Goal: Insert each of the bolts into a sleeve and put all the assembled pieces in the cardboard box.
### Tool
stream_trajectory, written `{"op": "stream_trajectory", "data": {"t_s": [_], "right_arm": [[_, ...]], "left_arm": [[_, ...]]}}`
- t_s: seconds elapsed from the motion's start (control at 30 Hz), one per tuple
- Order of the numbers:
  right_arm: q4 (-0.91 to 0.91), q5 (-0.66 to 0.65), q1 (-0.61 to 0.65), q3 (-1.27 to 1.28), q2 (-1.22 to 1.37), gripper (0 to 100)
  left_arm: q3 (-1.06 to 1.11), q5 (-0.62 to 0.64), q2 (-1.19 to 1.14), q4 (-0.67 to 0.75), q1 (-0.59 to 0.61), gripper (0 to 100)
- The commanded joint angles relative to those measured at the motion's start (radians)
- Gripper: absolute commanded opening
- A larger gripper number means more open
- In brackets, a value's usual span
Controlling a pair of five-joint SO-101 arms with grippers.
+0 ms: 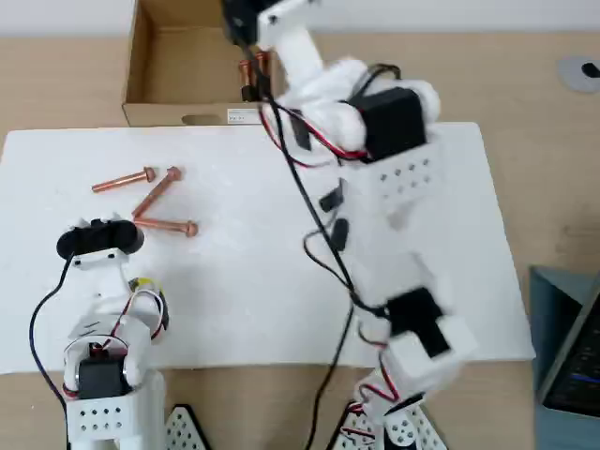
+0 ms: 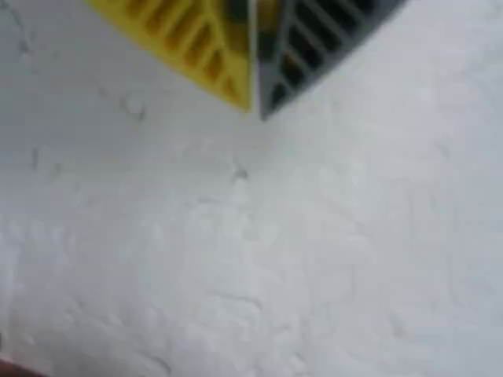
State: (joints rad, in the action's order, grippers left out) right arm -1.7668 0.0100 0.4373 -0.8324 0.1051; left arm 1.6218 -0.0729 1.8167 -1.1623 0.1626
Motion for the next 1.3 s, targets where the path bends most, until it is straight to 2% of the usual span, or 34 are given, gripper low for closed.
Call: {"op": "stream_trajectory", "data": {"t_s": [0.0,0.37,0.57,0.8,1.0,1.27], "right_arm": [[-0.020,0.061,-0.048,0.183,-0.163,0.9],[-0.012,0.265,-0.085,0.696,-0.397,1.2],[0.118,0.350,-0.087,0.934,-0.403,1.3],[0.316,0.361,-0.087,1.141,-0.401,1.6],[0.450,0.361,-0.087,1.285,-0.401,12.4],[0.574,0.354,-0.114,1.399,-0.400,13.0]], "left_arm": [[-0.008,0.002,0.007,0.002,0.009,0],[-0.008,0.002,0.007,0.002,0.011,0],[-0.008,0.002,0.007,0.002,0.011,0],[-0.008,0.002,0.007,0.002,0.011,0],[-0.008,0.003,0.007,0.002,0.011,0],[-0.008,0.003,0.007,0.002,0.011,0]]}}
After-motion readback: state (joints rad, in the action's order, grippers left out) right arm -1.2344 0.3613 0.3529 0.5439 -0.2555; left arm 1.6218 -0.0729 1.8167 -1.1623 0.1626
